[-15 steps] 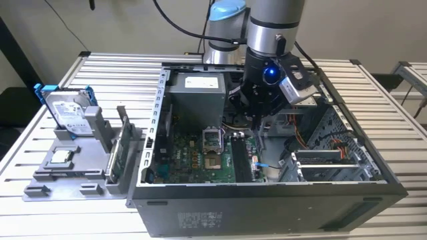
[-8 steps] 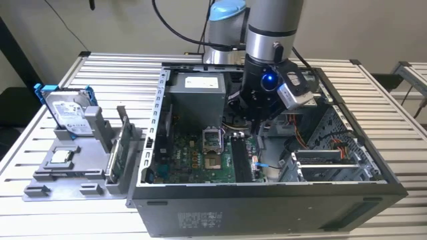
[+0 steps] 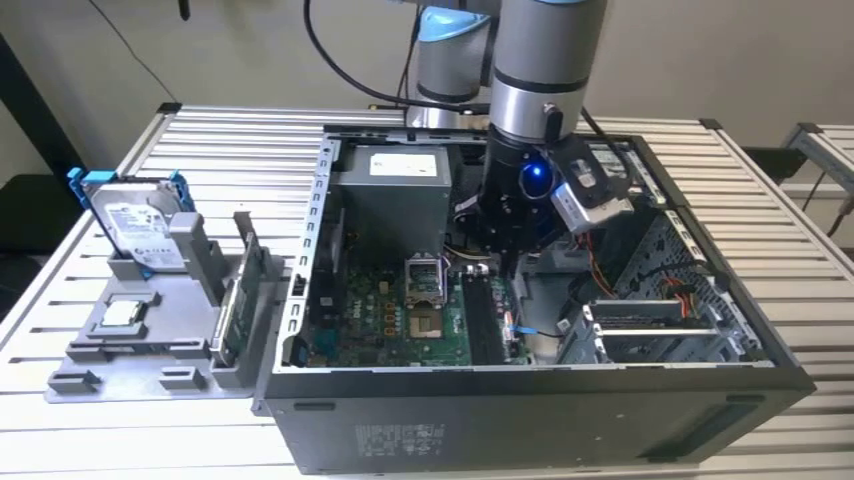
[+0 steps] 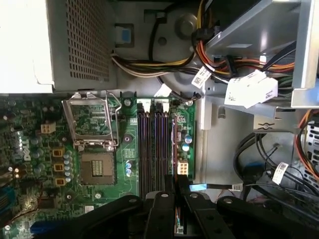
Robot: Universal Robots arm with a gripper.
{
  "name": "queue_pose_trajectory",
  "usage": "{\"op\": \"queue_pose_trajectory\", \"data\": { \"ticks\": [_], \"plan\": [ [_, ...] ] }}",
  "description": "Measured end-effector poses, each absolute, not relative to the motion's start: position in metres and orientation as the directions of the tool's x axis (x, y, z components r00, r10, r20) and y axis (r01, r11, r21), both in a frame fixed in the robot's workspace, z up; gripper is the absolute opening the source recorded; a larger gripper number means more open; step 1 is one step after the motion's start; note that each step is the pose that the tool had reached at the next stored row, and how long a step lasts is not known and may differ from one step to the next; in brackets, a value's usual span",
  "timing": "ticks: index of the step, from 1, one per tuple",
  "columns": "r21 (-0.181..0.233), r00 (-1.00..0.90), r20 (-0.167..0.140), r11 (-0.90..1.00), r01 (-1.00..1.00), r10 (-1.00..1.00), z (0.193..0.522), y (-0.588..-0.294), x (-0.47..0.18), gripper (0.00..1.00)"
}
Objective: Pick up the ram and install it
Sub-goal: 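Insert the ram into the slot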
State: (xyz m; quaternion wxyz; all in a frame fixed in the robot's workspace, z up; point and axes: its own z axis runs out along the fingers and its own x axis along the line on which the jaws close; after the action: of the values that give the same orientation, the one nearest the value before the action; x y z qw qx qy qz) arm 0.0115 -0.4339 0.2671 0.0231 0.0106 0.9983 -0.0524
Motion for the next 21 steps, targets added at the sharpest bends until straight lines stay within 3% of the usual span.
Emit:
{"op": "queue_pose_trajectory", "data": {
  "ticks": [21],
  "plan": [
    [-0.107,-0.998,-0.057,0.994,0.022,0.016,0.248,-0.435,0.01,0.14]
  ]
}}
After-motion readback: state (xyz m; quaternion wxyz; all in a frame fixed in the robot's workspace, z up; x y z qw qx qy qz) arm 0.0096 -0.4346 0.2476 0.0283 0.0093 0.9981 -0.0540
